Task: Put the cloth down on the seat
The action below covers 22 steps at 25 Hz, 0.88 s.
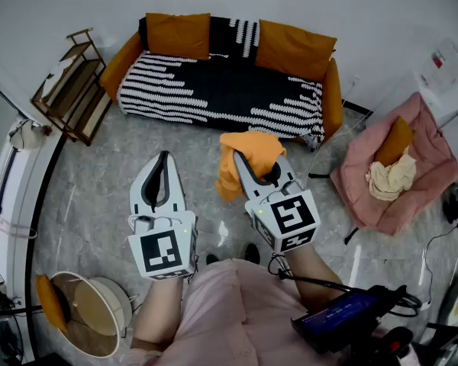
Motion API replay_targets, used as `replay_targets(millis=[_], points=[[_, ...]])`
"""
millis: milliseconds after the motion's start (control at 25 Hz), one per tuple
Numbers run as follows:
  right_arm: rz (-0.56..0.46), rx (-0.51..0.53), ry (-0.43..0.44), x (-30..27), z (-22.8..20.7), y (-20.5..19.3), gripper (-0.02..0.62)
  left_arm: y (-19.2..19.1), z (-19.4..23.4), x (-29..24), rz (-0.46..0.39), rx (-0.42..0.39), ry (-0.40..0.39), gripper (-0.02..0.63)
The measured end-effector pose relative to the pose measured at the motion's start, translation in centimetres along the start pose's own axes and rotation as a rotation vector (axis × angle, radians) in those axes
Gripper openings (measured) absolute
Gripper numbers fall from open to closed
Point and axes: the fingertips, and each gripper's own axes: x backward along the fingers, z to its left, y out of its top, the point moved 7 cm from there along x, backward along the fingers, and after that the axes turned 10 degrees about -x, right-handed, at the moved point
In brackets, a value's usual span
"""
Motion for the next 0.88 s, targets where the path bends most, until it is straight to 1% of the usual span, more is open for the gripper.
replay_targets(millis=[240,480,720,880], points=[[-0.001,0.015,-0.014,-0.4,0.6,0.1,0.061,-0.6,0.5,0.4,-0.010,0.032,-0.017,0.011],[-0.020,0.012,-0.034,-1.4,2.1,0.0,0.060,-1.5,2.8,1.0,-0.017,0.028,-0.026,0.011],[-0.012,-0.002,-0.063,-2.6,3.0,-0.1,0.061,-2.8,4.9,1.1,-0.007,0.037,-0.026,0.011],[0.006,-0.007,-0.063,-3.9,2.3,-0.2,0.061,-3.8,5.0,0.0,0.019,0.039,-0.031,0.011]])
